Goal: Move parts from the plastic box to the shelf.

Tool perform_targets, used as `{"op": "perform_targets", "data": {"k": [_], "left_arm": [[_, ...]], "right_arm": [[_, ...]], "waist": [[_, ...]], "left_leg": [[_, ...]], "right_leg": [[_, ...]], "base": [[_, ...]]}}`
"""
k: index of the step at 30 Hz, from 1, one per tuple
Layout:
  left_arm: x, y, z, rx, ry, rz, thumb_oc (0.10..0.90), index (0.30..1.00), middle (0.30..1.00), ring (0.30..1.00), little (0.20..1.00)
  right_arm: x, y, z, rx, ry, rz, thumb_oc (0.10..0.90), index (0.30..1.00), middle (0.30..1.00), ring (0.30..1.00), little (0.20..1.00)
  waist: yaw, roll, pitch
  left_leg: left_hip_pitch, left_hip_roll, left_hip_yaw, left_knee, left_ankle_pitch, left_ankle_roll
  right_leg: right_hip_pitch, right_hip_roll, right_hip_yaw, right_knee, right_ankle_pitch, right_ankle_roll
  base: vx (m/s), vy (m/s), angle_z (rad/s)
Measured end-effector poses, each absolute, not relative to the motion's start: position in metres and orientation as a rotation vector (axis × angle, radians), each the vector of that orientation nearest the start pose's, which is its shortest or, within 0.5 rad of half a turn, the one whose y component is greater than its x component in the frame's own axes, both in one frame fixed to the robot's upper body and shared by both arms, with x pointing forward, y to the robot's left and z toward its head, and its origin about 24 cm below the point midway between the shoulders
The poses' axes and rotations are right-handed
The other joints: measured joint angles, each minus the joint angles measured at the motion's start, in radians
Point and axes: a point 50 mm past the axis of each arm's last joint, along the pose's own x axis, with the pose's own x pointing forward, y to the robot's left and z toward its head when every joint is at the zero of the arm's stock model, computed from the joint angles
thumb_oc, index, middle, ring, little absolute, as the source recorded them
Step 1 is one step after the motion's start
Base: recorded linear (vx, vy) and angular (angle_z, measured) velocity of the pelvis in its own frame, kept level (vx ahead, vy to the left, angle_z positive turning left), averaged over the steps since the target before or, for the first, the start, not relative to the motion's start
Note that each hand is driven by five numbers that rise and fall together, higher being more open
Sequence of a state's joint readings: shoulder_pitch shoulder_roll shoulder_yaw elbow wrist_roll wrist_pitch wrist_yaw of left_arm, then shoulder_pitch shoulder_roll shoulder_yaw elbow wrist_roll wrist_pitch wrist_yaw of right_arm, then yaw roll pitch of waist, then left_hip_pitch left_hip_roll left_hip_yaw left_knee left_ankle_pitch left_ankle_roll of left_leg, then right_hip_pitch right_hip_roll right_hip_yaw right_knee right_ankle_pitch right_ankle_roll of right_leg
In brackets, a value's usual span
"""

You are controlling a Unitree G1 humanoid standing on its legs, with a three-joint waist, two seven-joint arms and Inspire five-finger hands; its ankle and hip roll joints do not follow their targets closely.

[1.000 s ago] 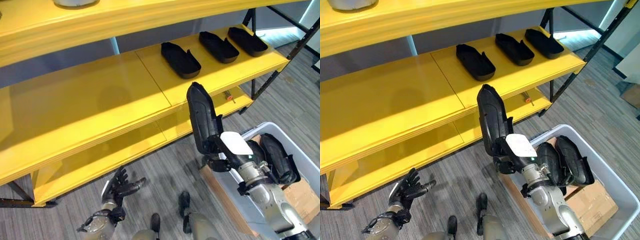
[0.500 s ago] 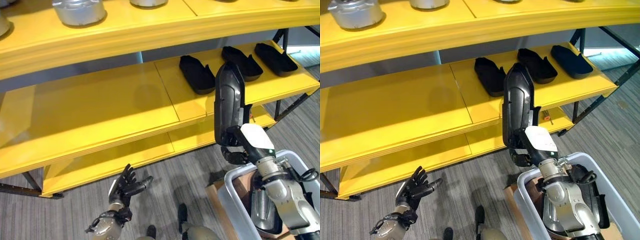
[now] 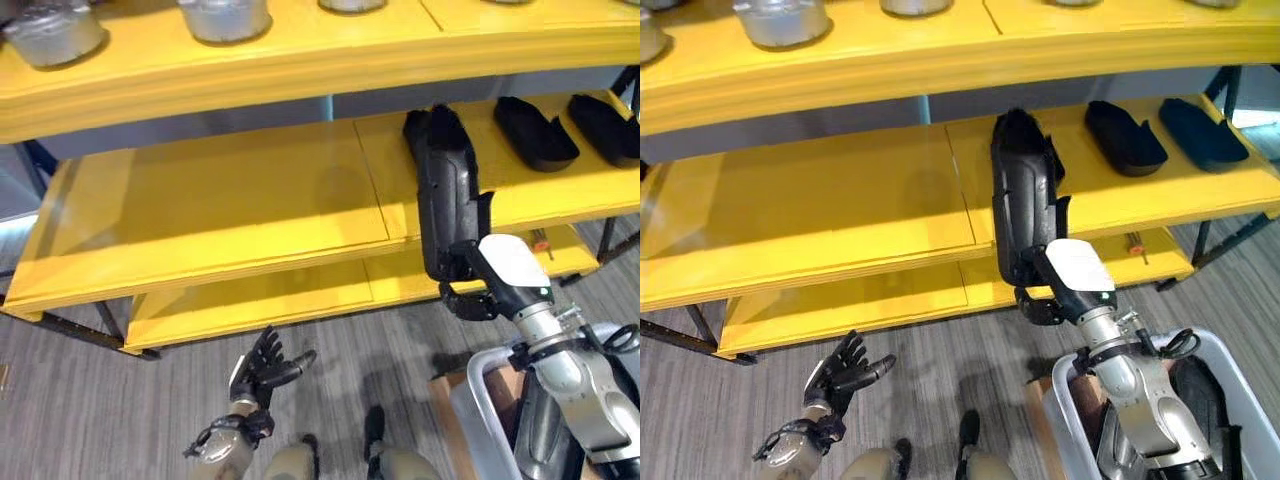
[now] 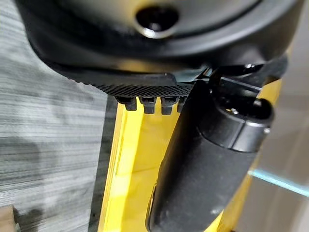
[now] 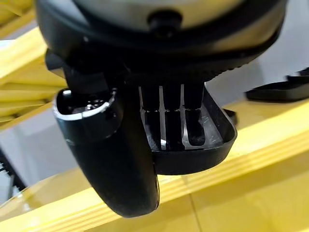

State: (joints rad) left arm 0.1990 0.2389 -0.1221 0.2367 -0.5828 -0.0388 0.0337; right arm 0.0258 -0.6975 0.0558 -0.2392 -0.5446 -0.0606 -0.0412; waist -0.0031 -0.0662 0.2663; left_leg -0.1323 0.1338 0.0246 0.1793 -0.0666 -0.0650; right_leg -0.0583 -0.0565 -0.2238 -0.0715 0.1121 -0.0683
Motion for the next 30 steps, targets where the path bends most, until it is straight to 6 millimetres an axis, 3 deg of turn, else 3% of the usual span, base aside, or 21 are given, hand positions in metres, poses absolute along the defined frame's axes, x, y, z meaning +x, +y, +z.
{"op": "perform_targets", "data": {"k": [1,3,5,7,8,12,17,20,24,30], "left_arm": [[0.193,0.194,-0.047,-0.322,0.405,0.102,0.900,1.000,1.000,1.000,1.000],[0.192,0.194,-0.050,-0.320,0.420,0.109,0.900,1.000,1.000,1.000,1.000],[0.188,0.195,-0.055,-0.319,0.446,0.118,0.900,1.000,1.000,1.000,1.000],[0.189,0.194,-0.054,-0.322,0.441,0.115,0.900,1.000,1.000,1.000,1.000],[0.194,0.197,-0.050,-0.310,0.424,0.112,0.900,1.000,1.000,1.000,1.000],[0.197,0.202,-0.041,-0.300,0.387,0.137,0.900,1.000,1.000,1.000,1.000],[0.199,0.223,-0.034,-0.256,0.360,0.206,0.900,1.000,1.000,1.000,1.000],[0.199,0.223,-0.034,-0.259,0.360,0.220,0.900,1.000,1.000,1.000,1.000],[0.198,0.222,-0.035,-0.262,0.362,0.220,0.900,1.000,1.000,1.000,1.000],[0.190,0.226,-0.038,-0.256,0.379,0.234,0.900,1.000,1.000,1.000,1.000]], "right_arm": [[0.245,-0.223,0.123,-1.209,-0.304,0.066,0.400,0.300,0.300,0.300,0.300],[0.245,-0.221,0.121,-1.195,-0.302,0.066,0.400,0.300,0.300,0.300,0.300],[0.248,-0.218,0.123,-1.191,-0.316,0.066,0.400,0.300,0.300,0.300,0.300],[0.248,-0.222,0.124,-1.195,-0.300,0.046,0.400,0.300,0.300,0.300,0.300],[0.244,-0.222,0.116,-1.171,-0.260,0.037,0.400,0.300,0.300,0.300,0.300],[0.242,-0.220,0.110,-1.160,-0.245,0.049,0.400,0.300,0.300,0.300,0.300],[0.257,-0.196,0.125,-1.162,-0.351,0.109,0.400,0.300,0.300,0.300,0.300],[0.268,-0.182,0.137,-1.187,-0.426,0.151,0.400,0.300,0.300,0.300,0.300],[0.280,-0.177,0.145,-1.224,-0.456,0.168,0.400,0.300,0.300,0.300,0.300],[0.291,-0.180,0.136,-1.272,-0.393,0.203,0.400,0.300,0.300,0.300,0.300]], "waist": [[0.000,-0.001,0.005],[0.007,-0.006,0.008],[0.012,0.010,0.006],[-0.009,0.045,0.006],[-0.005,0.021,0.005],[0.011,-0.003,-0.007],[0.048,-0.045,-0.033],[0.088,-0.047,-0.033],[0.118,-0.058,-0.034],[0.143,-0.096,-0.045]], "left_leg": [[-0.009,0.089,0.022,-0.116,0.051,-0.043],[0.019,0.126,0.016,-0.191,0.070,-0.055],[0.087,0.080,-0.010,-0.241,0.084,-0.045],[0.141,0.021,0.017,-0.264,0.118,-0.015],[0.155,-0.025,0.040,-0.260,0.131,-0.010],[0.166,-0.109,0.082,-0.259,0.105,0.053],[0.143,-0.125,0.078,-0.258,0.107,0.059],[0.141,-0.116,0.080,-0.258,0.106,0.059],[0.136,-0.104,0.079,-0.259,0.105,0.050],[0.084,-0.091,0.063,-0.259,0.116,0.031]], "right_leg": [[-0.007,0.005,-0.006,0.006,-0.004,0.016],[-0.003,0.008,0.016,0.000,0.018,0.048],[-0.001,0.007,0.060,-0.011,0.022,0.056],[0.003,0.011,0.075,-0.012,0.034,0.075],[-0.004,-0.033,0.104,-0.001,0.035,0.106],[-0.002,-0.133,0.120,0.032,0.021,0.140],[-0.003,-0.147,0.122,-0.015,0.046,0.174],[-0.004,-0.136,0.120,-0.015,0.047,0.176],[-0.007,-0.125,0.116,-0.015,0.042,0.181],[-0.043,-0.119,0.085,-0.016,0.029,0.177]], "base": [[0.19,0.263,0.43],[0.20,0.303,-0.06],[0.17,0.277,-0.57],[0.17,0.385,-0.49],[0.12,0.325,-0.44],[0.05,0.168,-0.18],[0.03,0.063,0.07],[0.00,0.000,0.00],[0.00,-0.008,0.00],[0.00,-0.039,0.07]]}}
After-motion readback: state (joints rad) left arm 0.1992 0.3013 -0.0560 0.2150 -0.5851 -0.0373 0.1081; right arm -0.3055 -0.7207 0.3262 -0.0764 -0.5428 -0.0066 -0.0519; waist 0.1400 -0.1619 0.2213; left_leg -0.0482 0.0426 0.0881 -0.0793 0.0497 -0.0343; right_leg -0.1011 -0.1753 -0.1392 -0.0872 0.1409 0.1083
